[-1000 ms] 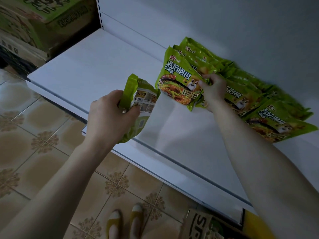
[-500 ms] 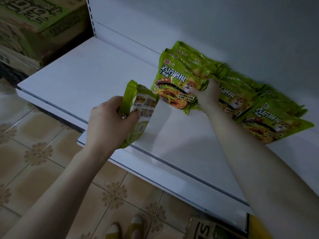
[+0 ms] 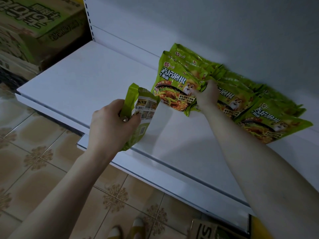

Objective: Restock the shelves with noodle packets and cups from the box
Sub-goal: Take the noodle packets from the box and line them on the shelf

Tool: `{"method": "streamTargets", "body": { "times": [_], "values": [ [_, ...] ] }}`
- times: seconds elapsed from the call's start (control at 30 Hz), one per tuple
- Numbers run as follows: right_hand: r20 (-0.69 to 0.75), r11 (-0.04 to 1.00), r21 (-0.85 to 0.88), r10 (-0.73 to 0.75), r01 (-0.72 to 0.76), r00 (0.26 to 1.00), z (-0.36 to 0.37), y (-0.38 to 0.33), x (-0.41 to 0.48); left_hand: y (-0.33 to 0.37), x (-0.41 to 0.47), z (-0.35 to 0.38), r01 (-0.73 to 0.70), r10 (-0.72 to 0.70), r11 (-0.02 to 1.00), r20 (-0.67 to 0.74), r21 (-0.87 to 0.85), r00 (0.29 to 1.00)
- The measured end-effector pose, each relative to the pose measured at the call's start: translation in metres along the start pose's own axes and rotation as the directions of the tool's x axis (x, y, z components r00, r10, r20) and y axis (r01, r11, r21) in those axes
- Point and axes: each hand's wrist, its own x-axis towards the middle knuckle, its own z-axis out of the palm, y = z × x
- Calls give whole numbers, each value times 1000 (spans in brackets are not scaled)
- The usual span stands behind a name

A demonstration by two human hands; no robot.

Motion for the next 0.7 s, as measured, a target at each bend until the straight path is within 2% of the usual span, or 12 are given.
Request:
{"method": "streamTargets", "body": {
  "times": [0.13,0.23,0.27,0.3,0.33,0.37,0.43,0.47,0.5,0.57,0.7],
  "values": [
    [-22,997,71,4,-3,1000,-6,-1,-5,4,-1,5,17,-17,999,7,-33,1000],
    [-137,993,82,-76,88,988,-20,-5,-21,8,-3,6,13,-12,998,11,-54,1000],
    [-131,993,66,-93,102,987,-26,-8,-27,9,-4,7,5,-5,998,8,-63,1000],
    [-76,993,74,-81,86,994,-32,-11,-33,11,-5,6,-2,2,997,4,-76,1000],
    [41,991,132,-24,18,999,-37,-15,-41,13,-6,7,-7,7,996,3,-94,1000],
    [210,968,222,66,-113,975,-43,-23,-49,15,-8,7,-17,17,993,1,-113,1000],
    [540,856,304,207,-419,816,-54,-39,-64,21,-14,10,-83,84,990,-1,-113,997],
    [638,829,265,231,-492,734,-57,-46,-69,23,-18,13,-153,154,986,11,-68,988],
    [691,821,235,236,-521,683,-59,-51,-73,25,-22,16,-239,239,971,40,-3,970],
    [727,815,234,216,-531,652,-63,-57,-82,28,-31,23,-392,387,918,90,57,918],
    [681,840,251,200,-481,704,-69,-49,-97,28,-46,33,-457,446,889,186,18,875]
  ]
}}
